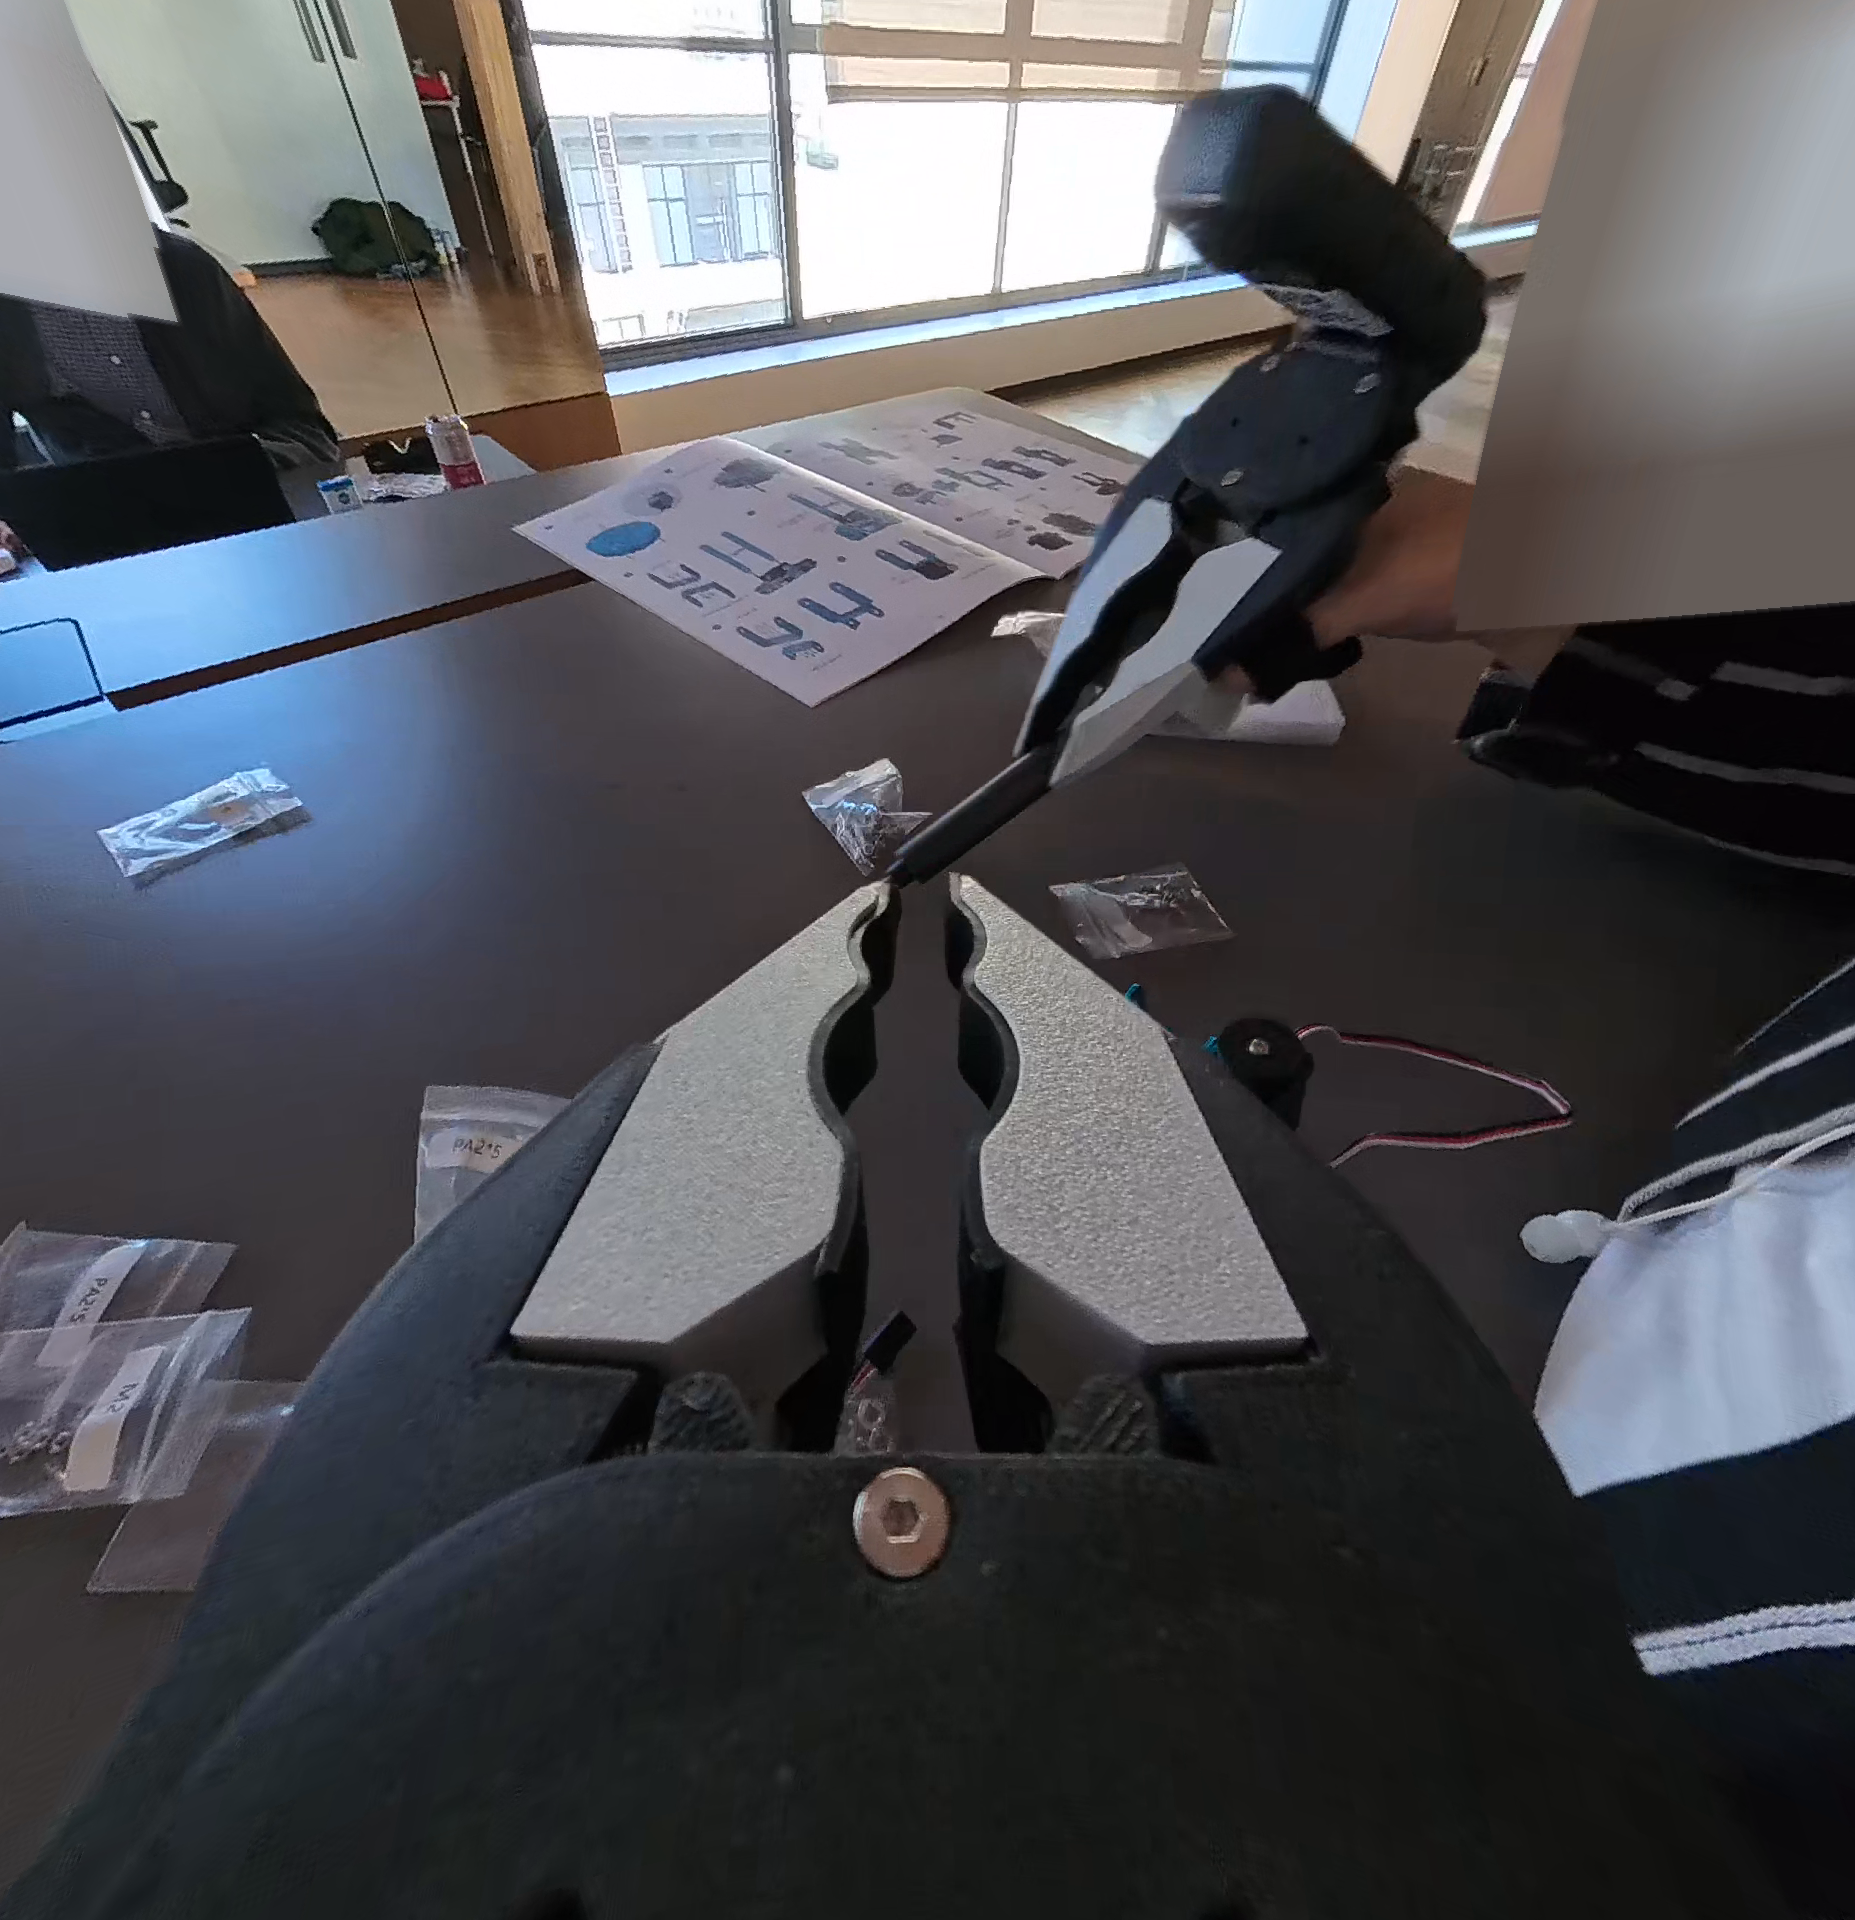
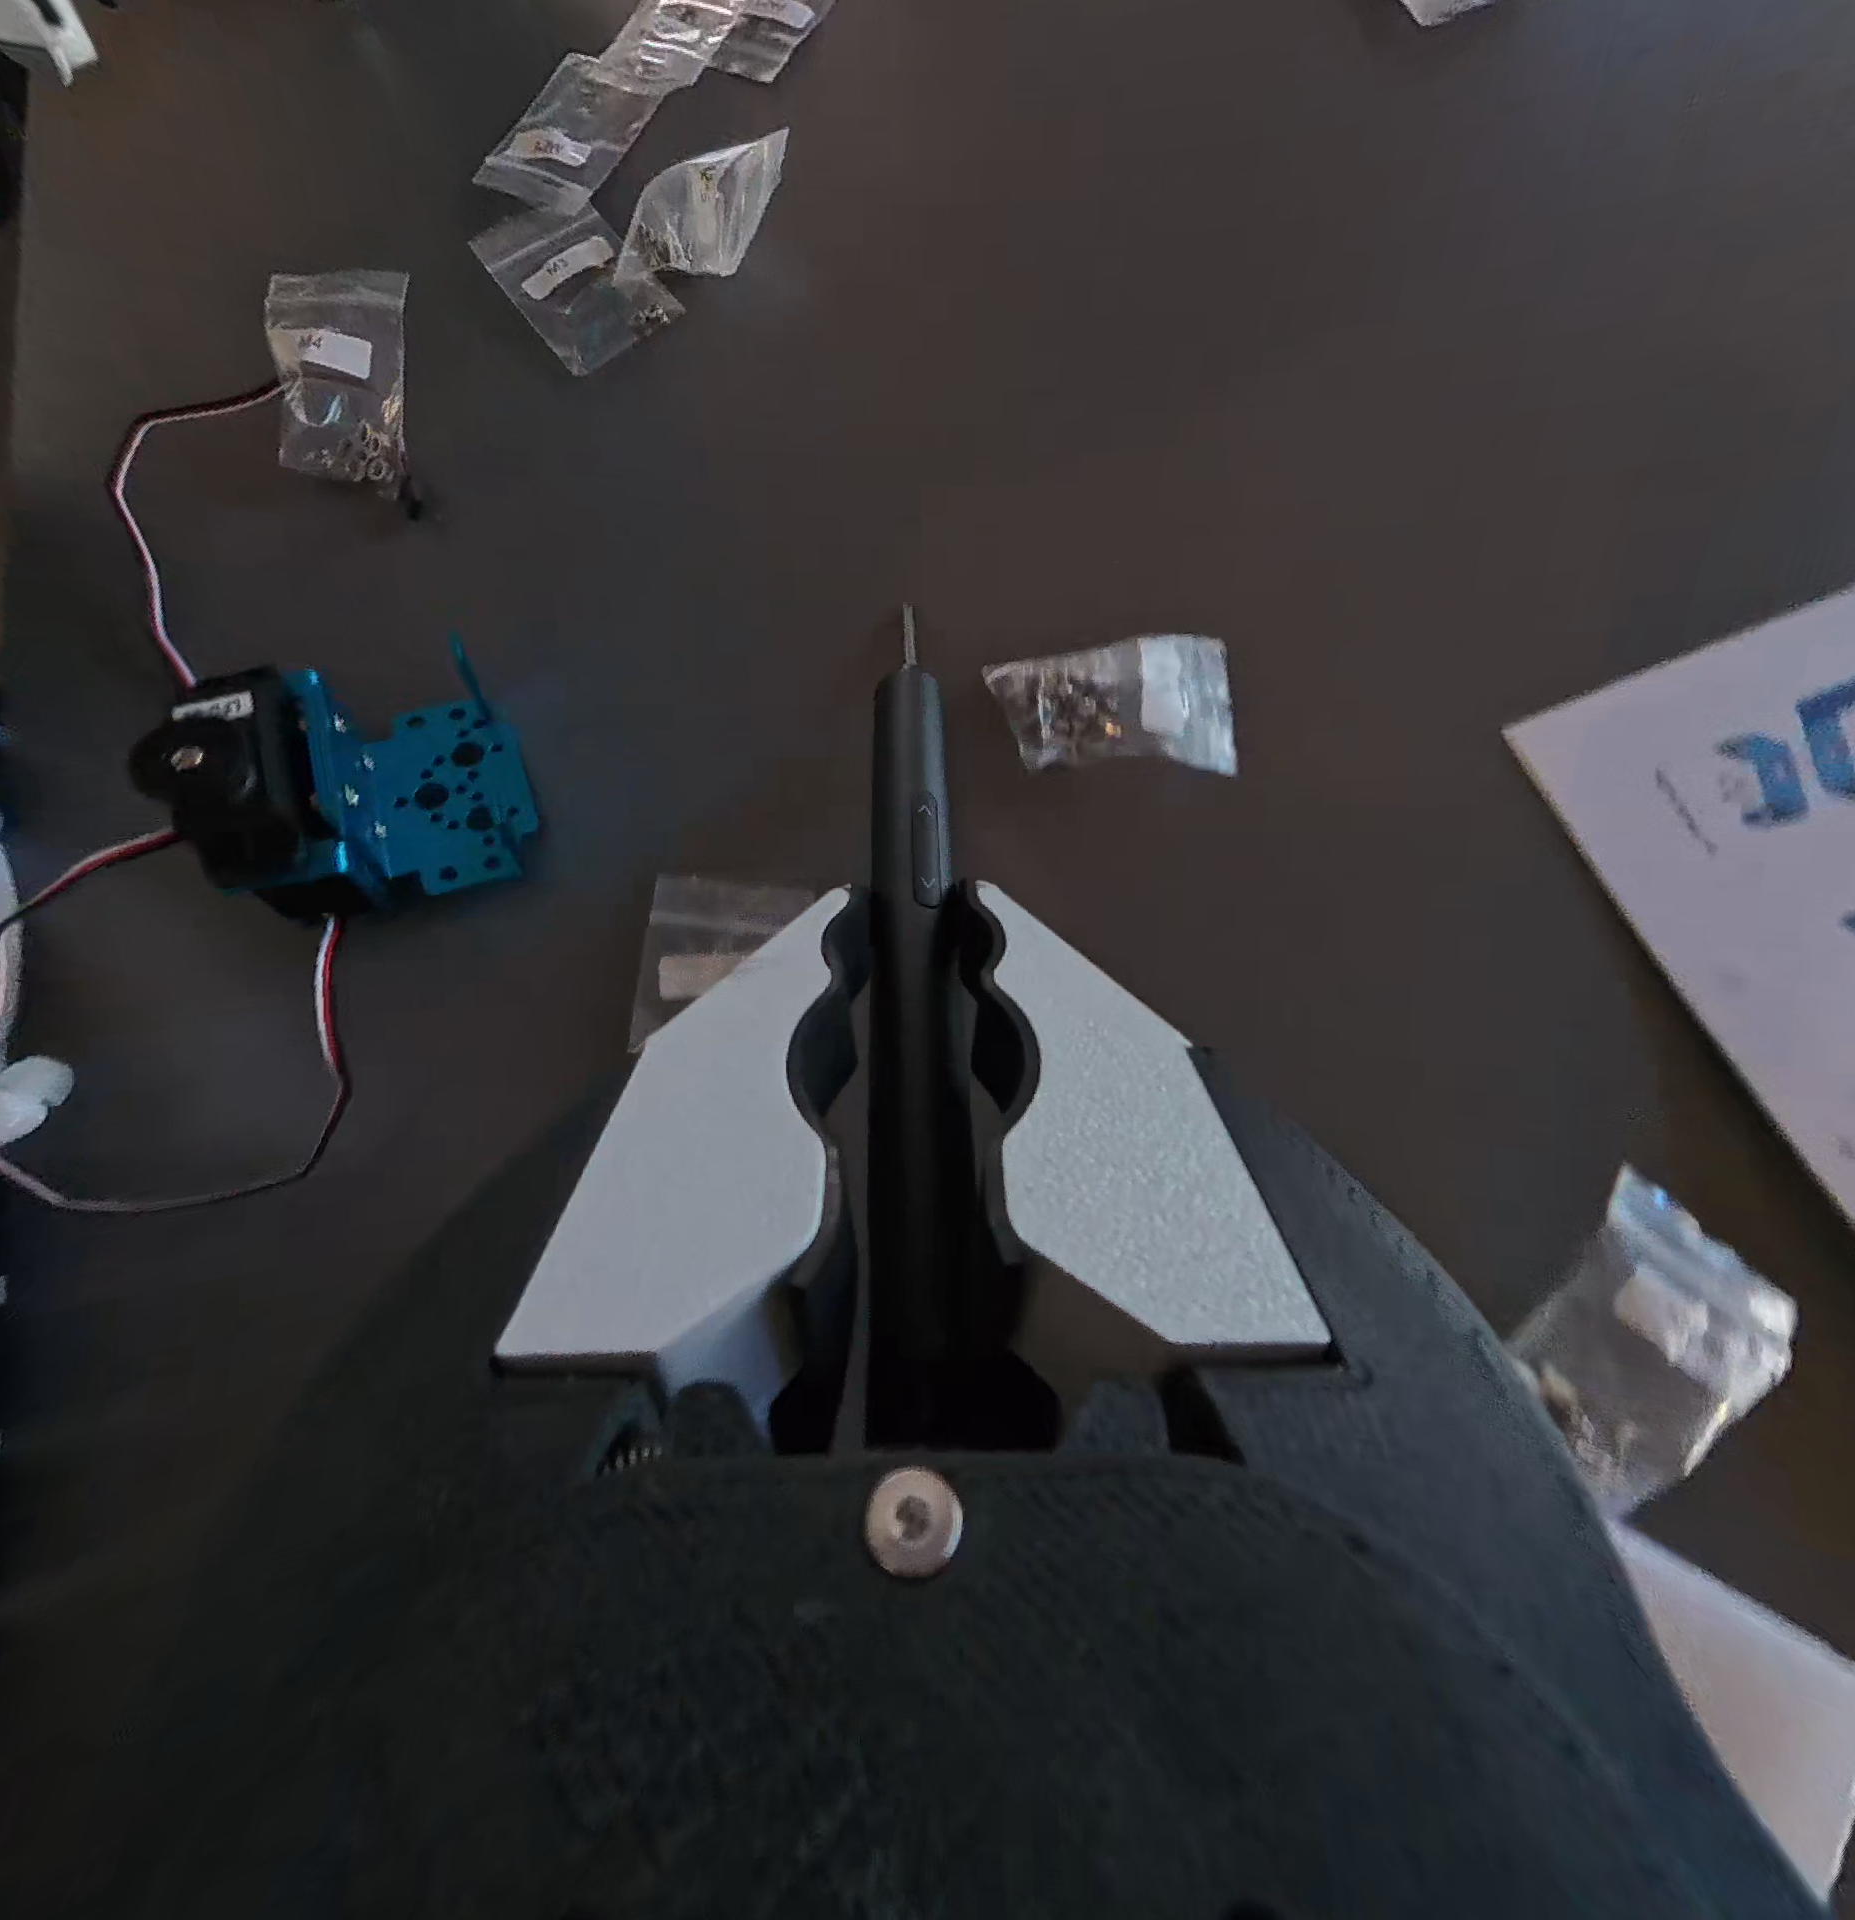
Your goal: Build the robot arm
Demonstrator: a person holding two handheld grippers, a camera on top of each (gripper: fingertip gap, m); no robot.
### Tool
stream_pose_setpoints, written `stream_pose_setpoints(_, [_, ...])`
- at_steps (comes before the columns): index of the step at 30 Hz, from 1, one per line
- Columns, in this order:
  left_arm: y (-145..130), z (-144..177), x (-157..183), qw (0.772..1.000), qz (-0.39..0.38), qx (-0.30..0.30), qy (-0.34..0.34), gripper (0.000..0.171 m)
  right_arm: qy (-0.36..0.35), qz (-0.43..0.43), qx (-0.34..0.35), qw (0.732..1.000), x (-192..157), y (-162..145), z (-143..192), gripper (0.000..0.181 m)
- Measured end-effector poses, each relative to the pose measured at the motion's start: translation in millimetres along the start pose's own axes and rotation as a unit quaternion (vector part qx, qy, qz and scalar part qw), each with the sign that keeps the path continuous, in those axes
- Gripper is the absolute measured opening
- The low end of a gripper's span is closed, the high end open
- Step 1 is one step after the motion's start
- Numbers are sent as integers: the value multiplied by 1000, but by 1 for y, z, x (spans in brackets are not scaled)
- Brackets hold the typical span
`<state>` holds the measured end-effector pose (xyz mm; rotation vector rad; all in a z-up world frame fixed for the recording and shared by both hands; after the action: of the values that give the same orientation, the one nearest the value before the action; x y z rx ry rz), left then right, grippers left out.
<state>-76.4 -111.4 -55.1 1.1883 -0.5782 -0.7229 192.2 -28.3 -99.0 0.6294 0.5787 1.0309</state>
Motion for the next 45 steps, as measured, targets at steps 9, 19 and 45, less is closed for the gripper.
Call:
stream_pose_setpoints(9, [2, -5, 9, 1000, -18, -8, -2, 6, 2, 84, -67, 994, -2, 47, -62, 15])
stream_pose_setpoints(19, [2, 0, 5, 1000, -5, -1, 3, 6, 11, 51, -6, 999, 5, 33, -12, 42])
stream_pose_setpoints(45, [7, -20, 11, 998, -13, -53, 10, 6, -156, -182, -34, 970, 67, -153, 141, 21])
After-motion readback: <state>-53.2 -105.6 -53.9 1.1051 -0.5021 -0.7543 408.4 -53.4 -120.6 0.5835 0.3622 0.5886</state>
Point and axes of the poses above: each gripper's, where its closed fingertips meet, z back along the fingers, y out of its top, x = y × z across the jaws, the point moved 9 cm from there along z, back along the fingers, and after that the axes turned 3 degrees about y, right-handed, at the moved point
